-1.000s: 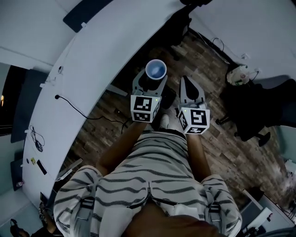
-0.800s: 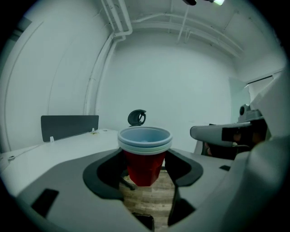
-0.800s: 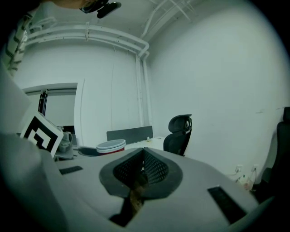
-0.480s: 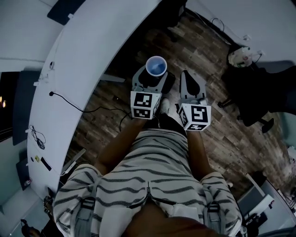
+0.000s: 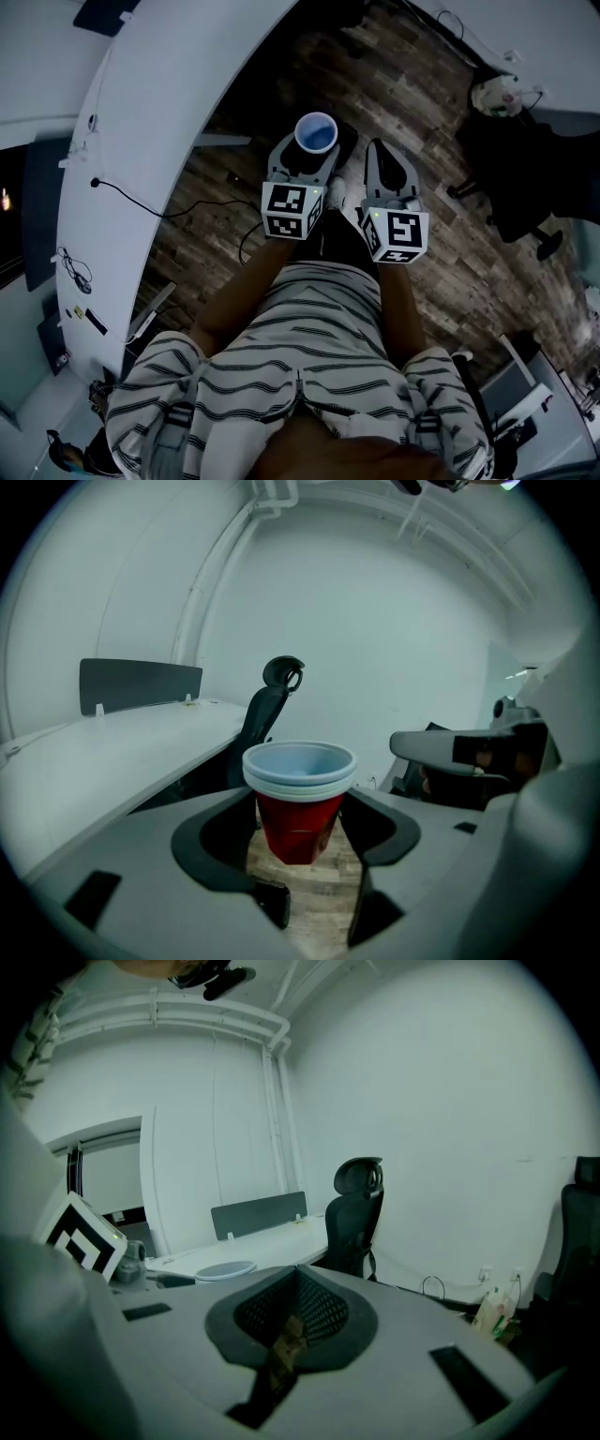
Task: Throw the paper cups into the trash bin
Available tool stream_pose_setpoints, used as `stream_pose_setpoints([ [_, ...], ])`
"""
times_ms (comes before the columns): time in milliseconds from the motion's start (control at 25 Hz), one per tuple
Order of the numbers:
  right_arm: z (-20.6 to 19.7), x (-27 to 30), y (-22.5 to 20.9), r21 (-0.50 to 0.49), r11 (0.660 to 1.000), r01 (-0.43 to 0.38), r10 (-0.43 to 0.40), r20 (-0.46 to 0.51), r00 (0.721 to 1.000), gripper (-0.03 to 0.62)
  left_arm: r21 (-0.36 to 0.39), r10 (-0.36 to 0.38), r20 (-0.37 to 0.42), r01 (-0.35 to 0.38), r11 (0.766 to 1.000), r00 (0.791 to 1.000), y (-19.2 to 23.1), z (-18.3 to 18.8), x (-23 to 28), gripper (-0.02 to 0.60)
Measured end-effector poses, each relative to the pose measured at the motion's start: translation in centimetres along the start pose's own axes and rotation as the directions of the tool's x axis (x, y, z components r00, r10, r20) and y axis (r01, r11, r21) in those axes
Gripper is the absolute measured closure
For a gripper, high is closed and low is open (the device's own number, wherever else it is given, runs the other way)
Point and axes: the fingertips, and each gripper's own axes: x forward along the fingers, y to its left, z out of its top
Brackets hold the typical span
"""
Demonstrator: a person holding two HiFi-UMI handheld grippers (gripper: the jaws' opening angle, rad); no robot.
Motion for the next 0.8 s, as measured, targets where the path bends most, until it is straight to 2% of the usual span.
stream_pose_setpoints([
  [640, -5.4, 0.6, -0.5, 0.027, 1.000, 0.005, -0.003, -0.077, 0.997, 0.585, -0.109, -0.012, -0.125, -0.002, 0.994, 0.992, 0.6, -6.9, 1.7, 0.281],
  [800, -7.0, 0.8, -1.1, 0.039, 0.999, 0.012, -0.008, -0.095, 0.995, 0.585, -0.103, -0.014, -0.149, -0.001, 0.995, 0.989, 0.6, -8.1, 2.6, 0.281],
])
